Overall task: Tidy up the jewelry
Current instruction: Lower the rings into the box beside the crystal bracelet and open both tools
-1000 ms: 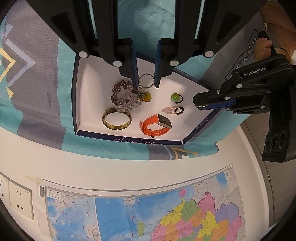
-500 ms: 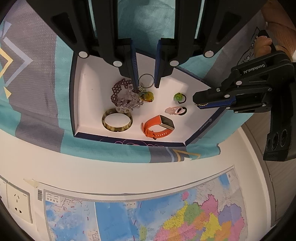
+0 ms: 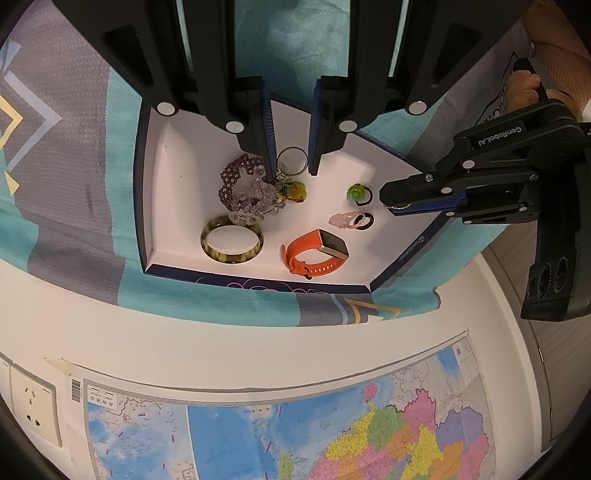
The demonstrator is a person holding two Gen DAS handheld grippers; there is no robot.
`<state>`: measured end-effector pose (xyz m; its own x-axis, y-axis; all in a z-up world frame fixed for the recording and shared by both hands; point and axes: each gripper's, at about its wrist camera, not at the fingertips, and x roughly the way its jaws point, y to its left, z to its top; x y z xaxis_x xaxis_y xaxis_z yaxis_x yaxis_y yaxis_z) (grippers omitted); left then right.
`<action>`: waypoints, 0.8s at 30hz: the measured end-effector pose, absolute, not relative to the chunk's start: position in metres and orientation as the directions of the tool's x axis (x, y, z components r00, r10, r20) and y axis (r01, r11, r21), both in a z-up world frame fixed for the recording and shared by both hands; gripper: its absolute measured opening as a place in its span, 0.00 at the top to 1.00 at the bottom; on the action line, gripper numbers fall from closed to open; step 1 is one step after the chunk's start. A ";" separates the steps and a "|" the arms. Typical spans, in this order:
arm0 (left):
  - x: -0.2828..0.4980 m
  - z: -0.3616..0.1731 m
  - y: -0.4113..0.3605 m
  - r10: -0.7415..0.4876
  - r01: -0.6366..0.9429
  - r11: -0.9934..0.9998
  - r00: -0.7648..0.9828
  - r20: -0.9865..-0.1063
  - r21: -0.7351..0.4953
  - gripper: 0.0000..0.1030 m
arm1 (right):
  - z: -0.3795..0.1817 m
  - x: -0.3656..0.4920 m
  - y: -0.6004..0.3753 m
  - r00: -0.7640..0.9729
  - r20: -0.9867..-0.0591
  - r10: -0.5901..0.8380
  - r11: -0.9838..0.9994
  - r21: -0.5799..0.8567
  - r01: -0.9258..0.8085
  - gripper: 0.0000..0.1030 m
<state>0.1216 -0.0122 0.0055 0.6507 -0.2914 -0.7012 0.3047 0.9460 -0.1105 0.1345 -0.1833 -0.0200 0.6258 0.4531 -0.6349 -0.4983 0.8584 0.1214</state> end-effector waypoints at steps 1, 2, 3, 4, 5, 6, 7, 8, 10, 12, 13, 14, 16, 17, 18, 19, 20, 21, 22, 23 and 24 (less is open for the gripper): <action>0.122 0.005 -0.012 -0.290 0.304 0.946 0.650 -0.702 -0.109 0.88 | -0.020 0.135 -0.183 0.626 -0.635 0.453 0.859 0.121 -0.498 0.85; 0.123 0.004 -0.012 -0.289 0.303 0.947 0.649 -0.703 -0.110 0.88 | -0.020 0.135 -0.183 0.626 -0.636 0.452 0.859 0.120 -0.498 0.85; 0.123 0.004 -0.012 -0.289 0.301 0.947 0.648 -0.704 -0.111 0.88 | -0.021 0.135 -0.183 0.625 -0.636 0.453 0.859 0.122 -0.498 0.85; 0.124 0.003 -0.012 -0.288 0.300 0.947 0.648 -0.705 -0.111 0.88 | -0.021 0.135 -0.183 0.625 -0.636 0.453 0.859 0.122 -0.498 0.85; 0.124 0.003 -0.012 -0.287 0.299 0.948 0.647 -0.706 -0.110 0.88 | -0.021 0.136 -0.183 0.625 -0.637 0.452 0.859 0.121 -0.498 0.85; 0.125 0.002 -0.012 -0.286 0.298 0.948 0.646 -0.708 -0.110 0.88 | -0.021 0.136 -0.182 0.624 -0.637 0.452 0.859 0.121 -0.498 0.85; 0.125 0.002 -0.012 -0.285 0.298 0.948 0.645 -0.709 -0.110 0.88 | -0.022 0.136 -0.182 0.624 -0.638 0.452 0.859 0.121 -0.498 0.85; 0.126 0.001 -0.012 -0.283 0.297 0.949 0.644 -0.711 -0.109 0.88 | -0.022 0.136 -0.182 0.624 -0.637 0.452 0.858 0.121 -0.499 0.85; 0.126 0.000 -0.013 -0.282 0.296 0.949 0.642 -0.712 -0.109 0.88 | -0.022 0.136 -0.182 0.623 -0.638 0.452 0.858 0.121 -0.499 0.85; 0.128 -0.001 -0.012 -0.281 0.293 0.950 0.640 -0.715 -0.110 0.88 | -0.023 0.138 -0.181 0.621 -0.640 0.452 0.858 0.122 -0.499 0.85; 0.128 -0.002 -0.012 -0.280 0.293 0.950 0.639 -0.716 -0.111 0.88 | -0.023 0.138 -0.181 0.620 -0.641 0.452 0.858 0.122 -0.499 0.85; 0.129 -0.002 -0.012 -0.279 0.291 0.950 0.638 -0.718 -0.111 0.88 | -0.023 0.138 -0.181 0.620 -0.642 0.452 0.858 0.122 -0.499 0.85; 0.130 -0.003 -0.012 -0.278 0.288 0.951 0.635 -0.721 -0.112 0.88 | -0.024 0.139 -0.180 0.618 -0.643 0.451 0.858 0.123 -0.498 0.85; 0.131 -0.004 -0.012 -0.277 0.286 0.951 0.634 -0.723 -0.113 0.88 | -0.024 0.139 -0.180 0.618 -0.644 0.451 0.858 0.124 -0.498 0.85; 0.131 -0.004 -0.011 -0.277 0.286 0.951 0.632 -0.723 -0.115 0.88 | -0.024 0.140 -0.180 0.617 -0.644 0.452 0.858 0.125 -0.498 0.85; 0.131 -0.005 -0.011 -0.277 0.285 0.952 0.632 -0.724 -0.115 0.88 | -0.024 0.140 -0.180 0.617 -0.644 0.452 0.858 0.125 -0.498 0.85; 0.132 -0.005 -0.011 -0.276 0.282 0.952 0.631 -0.725 -0.116 0.88 | -0.024 0.140 -0.180 0.617 -0.645 0.451 0.859 0.124 -0.497 0.85; 0.132 -0.005 -0.011 -0.276 0.281 0.952 0.631 -0.725 -0.117 0.88 | -0.024 0.140 -0.181 0.617 -0.645 0.451 0.859 0.126 -0.497 0.85; 0.132 -0.005 -0.011 -0.275 0.280 0.953 0.630 -0.726 -0.118 0.88 | -0.024 0.140 -0.181 0.617 -0.645 0.452 0.859 0.126 -0.497 0.85; 0.132 -0.006 -0.011 -0.275 0.279 0.953 0.630 -0.726 -0.119 0.88 | -0.024 0.141 -0.181 0.616 -0.646 0.451 0.859 0.126 -0.497 0.85; 0.132 -0.006 -0.011 -0.275 0.278 0.953 0.629 -0.727 -0.119 0.88 | -0.025 0.141 -0.181 0.616 -0.646 0.451 0.859 0.126 -0.497 0.85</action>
